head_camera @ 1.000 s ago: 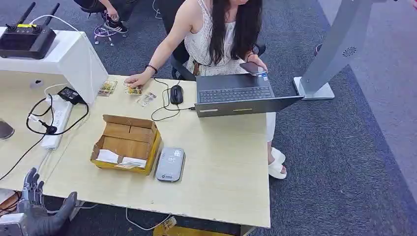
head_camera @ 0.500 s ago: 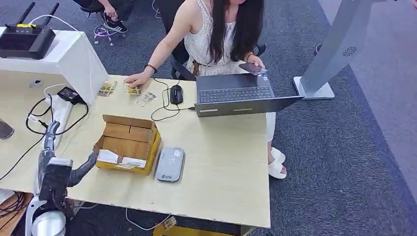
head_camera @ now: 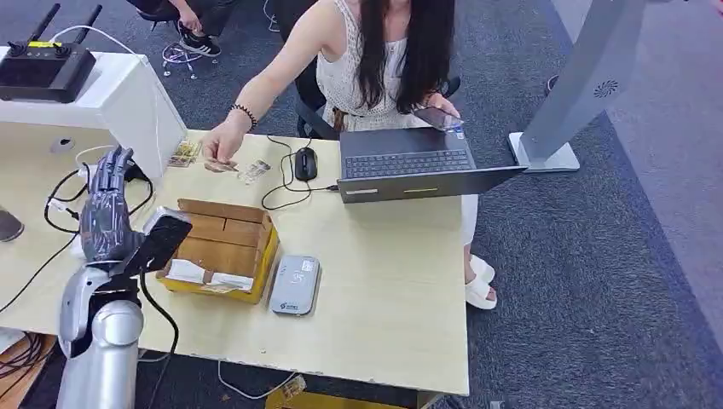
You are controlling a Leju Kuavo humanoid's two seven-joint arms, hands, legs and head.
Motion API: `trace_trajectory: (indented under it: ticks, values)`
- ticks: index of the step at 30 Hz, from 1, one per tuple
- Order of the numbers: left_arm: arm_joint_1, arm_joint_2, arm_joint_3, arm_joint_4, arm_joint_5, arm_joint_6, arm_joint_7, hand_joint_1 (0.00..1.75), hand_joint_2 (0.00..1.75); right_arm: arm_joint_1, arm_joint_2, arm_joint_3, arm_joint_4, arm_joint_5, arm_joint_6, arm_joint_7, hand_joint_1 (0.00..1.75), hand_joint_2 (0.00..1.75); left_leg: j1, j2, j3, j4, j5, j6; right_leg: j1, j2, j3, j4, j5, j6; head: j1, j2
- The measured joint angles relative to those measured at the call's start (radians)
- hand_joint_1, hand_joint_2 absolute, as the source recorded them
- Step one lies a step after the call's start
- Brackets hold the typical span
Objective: Pass the card to the sensor for recognition and then transmit it.
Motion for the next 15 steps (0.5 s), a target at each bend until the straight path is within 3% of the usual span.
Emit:
trace_trajectory:
  ticks: [15]
  values:
    - [-0.212,0.09,-0.172,0.119,-0.391,0.157,0.195,0.0,1.75,-0.038,0.011,0.003,0.05,0.09,-0.03,0.007,0.0,1.75,0.0,0.0,0.0,0.0,0.001,0.0,0.0,0.0,0.0,0.001,0.0,0.0,0.0,0.0]
